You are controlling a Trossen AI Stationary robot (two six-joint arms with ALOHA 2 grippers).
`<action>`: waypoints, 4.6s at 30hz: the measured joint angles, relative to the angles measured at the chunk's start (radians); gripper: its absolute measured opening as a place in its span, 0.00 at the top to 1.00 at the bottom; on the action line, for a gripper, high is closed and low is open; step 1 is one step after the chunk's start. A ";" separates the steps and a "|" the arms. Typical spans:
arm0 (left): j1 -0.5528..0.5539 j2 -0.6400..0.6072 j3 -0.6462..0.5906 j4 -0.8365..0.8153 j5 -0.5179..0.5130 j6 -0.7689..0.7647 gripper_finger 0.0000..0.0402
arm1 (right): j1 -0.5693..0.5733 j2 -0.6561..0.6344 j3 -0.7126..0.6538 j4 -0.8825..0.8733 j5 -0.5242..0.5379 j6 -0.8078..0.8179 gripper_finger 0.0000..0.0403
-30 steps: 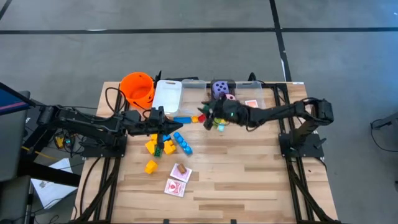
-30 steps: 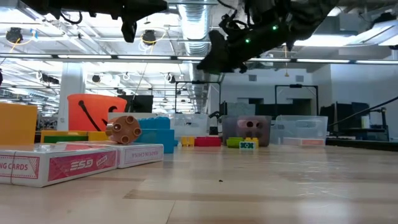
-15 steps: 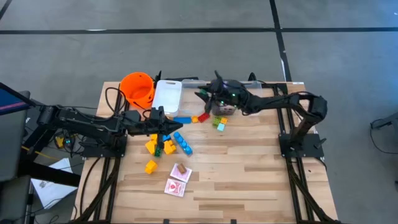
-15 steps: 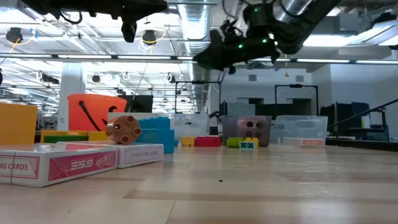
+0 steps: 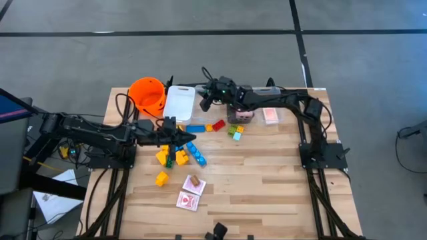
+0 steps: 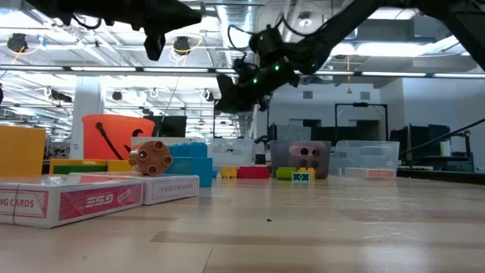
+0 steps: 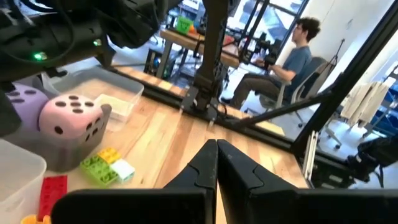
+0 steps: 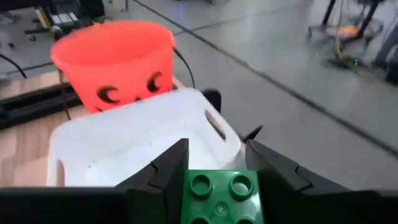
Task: Pick & Place Toys
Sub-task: Put the small green game piece into the left transparent bin, then put the small light green game piece into the left transparent bin
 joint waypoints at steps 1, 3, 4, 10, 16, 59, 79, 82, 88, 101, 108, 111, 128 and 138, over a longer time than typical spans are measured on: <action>0.000 0.000 0.000 -0.006 0.003 0.000 1.00 | -0.002 0.009 0.003 0.011 -0.001 0.010 0.63; 0.000 0.000 0.000 -0.008 0.003 0.000 1.00 | -0.006 0.011 0.004 0.009 -0.003 0.029 0.62; 0.000 0.000 0.000 -0.008 0.003 0.000 1.00 | -0.007 0.011 0.004 0.010 -0.003 0.042 0.62; 0.000 0.000 0.000 -0.007 0.003 0.001 1.00 | -0.001 0.010 0.004 -0.013 -0.003 0.043 0.57; 0.000 0.000 0.000 -0.012 0.003 0.001 1.00 | 0.016 0.010 0.004 -0.020 -0.004 0.014 0.45; 0.000 0.008 0.000 -0.060 -0.054 0.113 0.99 | 0.722 -0.095 -0.349 -0.320 0.519 0.302 0.38; 0.018 0.281 0.001 0.253 -0.110 0.115 0.64 | 0.766 -0.095 -0.349 -0.632 0.690 0.490 0.38; 0.024 0.296 0.001 0.232 -0.110 0.108 0.63 | 0.755 -0.104 -0.350 -0.768 0.748 0.582 0.38; 0.022 0.304 0.000 0.226 -0.110 0.088 0.64 | 0.722 -0.158 -0.349 -1.061 0.793 0.815 0.38; 0.022 0.303 0.000 0.210 -0.091 0.013 0.64 | 0.780 -0.264 -0.351 -1.055 0.714 0.549 0.38; 0.022 0.303 0.000 0.232 -0.049 0.012 0.64 | 0.761 -0.262 -0.349 -0.745 0.533 0.220 0.38; 0.022 0.303 0.000 0.234 -0.048 0.012 0.64 | 0.735 -0.260 -0.349 -0.713 0.461 0.157 0.38; 0.022 0.303 0.000 0.225 0.051 0.008 0.64 | 0.640 -0.351 -0.351 -1.004 0.253 0.160 0.38; 0.022 0.303 0.000 0.221 0.067 -0.051 0.63 | 0.660 -0.698 -0.433 -1.029 0.287 0.199 0.38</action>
